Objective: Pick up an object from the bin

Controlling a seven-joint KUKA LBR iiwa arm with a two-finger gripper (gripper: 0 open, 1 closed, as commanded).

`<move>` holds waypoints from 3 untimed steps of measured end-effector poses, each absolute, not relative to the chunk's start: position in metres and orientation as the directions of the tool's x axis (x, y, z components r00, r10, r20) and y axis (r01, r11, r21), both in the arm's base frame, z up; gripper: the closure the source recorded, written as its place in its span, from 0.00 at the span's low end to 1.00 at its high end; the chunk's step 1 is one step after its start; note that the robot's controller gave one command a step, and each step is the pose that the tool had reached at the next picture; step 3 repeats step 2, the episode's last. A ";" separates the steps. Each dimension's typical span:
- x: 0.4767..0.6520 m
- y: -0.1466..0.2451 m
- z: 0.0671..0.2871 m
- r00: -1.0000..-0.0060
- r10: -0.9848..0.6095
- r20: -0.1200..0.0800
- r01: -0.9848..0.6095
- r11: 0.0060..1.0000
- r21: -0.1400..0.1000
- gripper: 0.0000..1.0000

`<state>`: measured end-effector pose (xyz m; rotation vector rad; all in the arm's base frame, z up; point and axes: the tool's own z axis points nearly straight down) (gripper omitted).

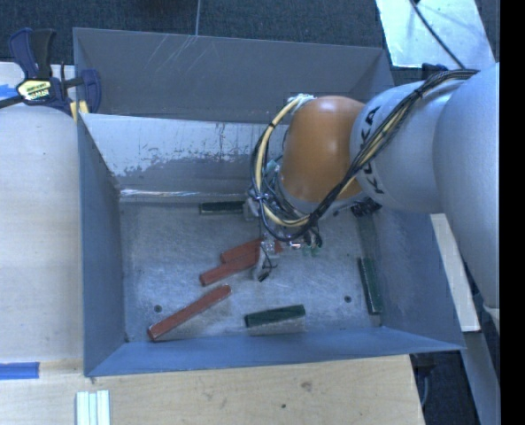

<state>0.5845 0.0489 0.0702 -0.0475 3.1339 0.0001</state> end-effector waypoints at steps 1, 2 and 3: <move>0.583 0.050 0.071 -1.000 -0.030 -0.005 -0.030 1.000 0.001 1.00; 0.594 0.066 0.254 -0.998 -0.056 -0.013 -0.056 0.998 0.000 1.00; 0.594 0.066 0.254 -0.998 -0.056 -0.013 -0.056 0.998 0.000 1.00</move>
Offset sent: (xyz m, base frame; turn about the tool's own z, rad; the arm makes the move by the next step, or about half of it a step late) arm 0.0000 0.0000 0.0000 0.0000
